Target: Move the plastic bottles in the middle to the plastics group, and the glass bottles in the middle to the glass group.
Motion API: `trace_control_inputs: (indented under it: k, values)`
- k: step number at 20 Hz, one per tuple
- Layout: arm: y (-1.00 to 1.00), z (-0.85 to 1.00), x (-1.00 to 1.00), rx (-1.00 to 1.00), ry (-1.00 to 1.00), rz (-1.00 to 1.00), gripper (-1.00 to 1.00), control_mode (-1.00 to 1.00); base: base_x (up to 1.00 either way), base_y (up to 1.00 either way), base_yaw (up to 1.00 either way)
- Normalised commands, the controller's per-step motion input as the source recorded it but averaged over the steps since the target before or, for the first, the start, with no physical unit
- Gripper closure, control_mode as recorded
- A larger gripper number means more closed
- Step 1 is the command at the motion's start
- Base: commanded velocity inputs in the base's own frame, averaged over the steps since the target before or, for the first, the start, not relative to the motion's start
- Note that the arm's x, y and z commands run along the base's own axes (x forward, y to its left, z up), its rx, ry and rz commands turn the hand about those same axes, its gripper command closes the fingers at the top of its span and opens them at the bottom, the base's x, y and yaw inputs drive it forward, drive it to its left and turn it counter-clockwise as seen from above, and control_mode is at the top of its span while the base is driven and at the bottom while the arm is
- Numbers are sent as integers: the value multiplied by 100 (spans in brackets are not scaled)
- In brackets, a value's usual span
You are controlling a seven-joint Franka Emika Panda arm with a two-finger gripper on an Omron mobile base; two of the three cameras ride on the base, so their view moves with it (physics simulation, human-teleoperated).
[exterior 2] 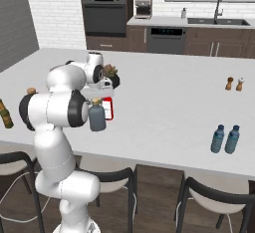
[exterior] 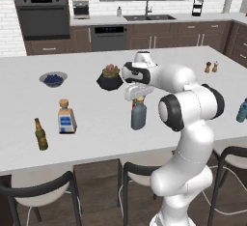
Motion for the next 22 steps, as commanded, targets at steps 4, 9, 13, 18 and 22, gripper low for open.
trace_control_inputs:
  k: [4, 9, 13, 18, 22]
  values:
    - [8, 19, -70, 9, 0, 0, 100, -100, 0, 0, 0]
    - [49, 28, -80, 6, 0, 2, 100, -100, 0, 0, 0]
    - [92, 28, -52, 0, 0, 5, 100, -100, 0, 0, 0]
    - [100, 25, -35, 0, 0, 6, 100, -100, 0, 0, 0]
    - [100, 12, -8, 0, 0, 2, 100, -100, 0, 0, 0]
